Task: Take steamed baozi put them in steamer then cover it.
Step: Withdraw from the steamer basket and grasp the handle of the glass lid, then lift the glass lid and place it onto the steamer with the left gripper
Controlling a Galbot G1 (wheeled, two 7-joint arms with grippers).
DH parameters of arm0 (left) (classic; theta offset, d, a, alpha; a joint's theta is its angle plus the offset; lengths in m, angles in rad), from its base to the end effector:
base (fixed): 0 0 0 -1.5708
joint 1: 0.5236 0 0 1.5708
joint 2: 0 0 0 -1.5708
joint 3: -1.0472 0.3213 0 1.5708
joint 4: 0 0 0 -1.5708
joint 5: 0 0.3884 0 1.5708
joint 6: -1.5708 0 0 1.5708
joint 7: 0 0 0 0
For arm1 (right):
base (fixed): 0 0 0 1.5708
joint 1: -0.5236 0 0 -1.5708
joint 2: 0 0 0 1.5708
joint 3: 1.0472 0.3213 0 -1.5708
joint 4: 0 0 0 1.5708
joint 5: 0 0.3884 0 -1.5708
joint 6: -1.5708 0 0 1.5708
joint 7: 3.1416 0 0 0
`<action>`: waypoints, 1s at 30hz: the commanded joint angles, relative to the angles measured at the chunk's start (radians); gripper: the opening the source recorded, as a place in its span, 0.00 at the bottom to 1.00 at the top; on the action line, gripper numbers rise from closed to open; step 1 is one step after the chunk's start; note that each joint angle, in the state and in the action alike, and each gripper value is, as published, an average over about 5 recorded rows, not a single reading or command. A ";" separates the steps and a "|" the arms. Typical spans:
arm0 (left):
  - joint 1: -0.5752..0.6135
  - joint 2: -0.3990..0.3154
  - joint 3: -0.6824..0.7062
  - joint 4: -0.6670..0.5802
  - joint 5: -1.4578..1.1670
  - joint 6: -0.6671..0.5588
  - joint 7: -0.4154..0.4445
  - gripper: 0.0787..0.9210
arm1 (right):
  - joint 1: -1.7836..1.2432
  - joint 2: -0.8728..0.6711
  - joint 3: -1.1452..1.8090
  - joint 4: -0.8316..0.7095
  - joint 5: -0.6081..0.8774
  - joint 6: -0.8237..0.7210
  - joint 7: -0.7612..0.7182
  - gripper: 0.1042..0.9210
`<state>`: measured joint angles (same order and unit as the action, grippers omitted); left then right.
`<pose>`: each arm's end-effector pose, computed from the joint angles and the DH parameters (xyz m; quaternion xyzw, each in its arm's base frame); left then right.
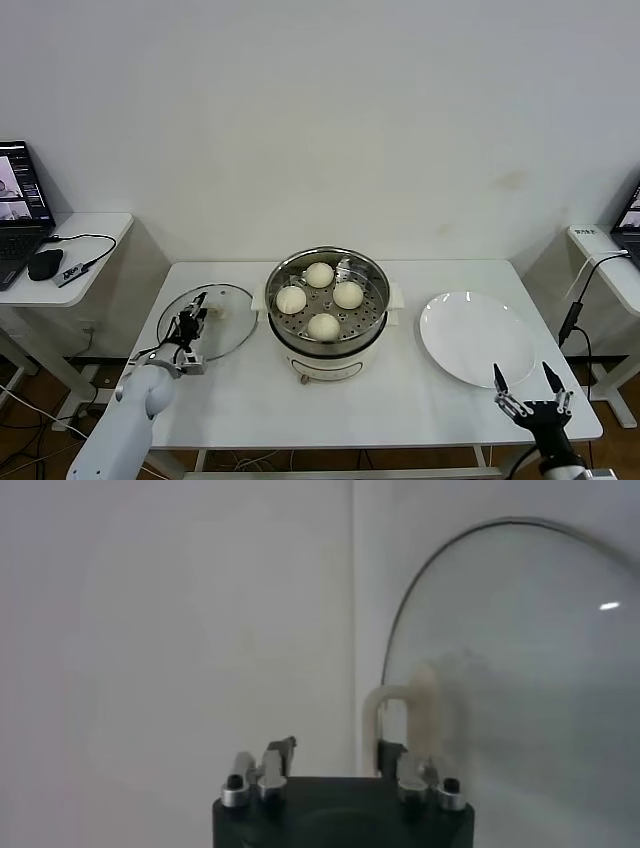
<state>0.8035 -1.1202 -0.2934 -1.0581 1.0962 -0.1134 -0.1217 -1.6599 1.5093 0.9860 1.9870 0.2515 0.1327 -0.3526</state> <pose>0.4391 0.1534 -0.4002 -0.0974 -0.7000 -0.7064 0.0390 0.1714 -0.1683 -0.3090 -0.0178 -0.9994 0.0286 0.0046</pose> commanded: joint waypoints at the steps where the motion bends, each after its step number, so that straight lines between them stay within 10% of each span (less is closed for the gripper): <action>1: -0.029 -0.010 -0.003 0.062 0.013 -0.005 -0.004 0.31 | -0.003 0.001 -0.001 0.002 0.002 0.000 -0.004 0.88; 10: 0.022 -0.016 -0.051 -0.010 0.053 -0.009 -0.102 0.05 | -0.005 -0.001 -0.008 0.005 0.001 0.001 -0.008 0.88; 18: 0.171 -0.016 -0.117 -0.239 0.111 0.029 -0.158 0.04 | -0.011 -0.003 -0.015 0.010 -0.001 0.005 -0.010 0.88; 30: 0.395 0.049 -0.227 -0.647 0.070 0.184 0.010 0.04 | -0.021 -0.011 -0.034 0.030 -0.016 0.008 -0.005 0.88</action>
<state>1.0171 -1.1082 -0.4383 -1.3596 1.1922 -0.0343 -0.2115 -1.6798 1.4986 0.9594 2.0126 0.2454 0.1372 -0.3595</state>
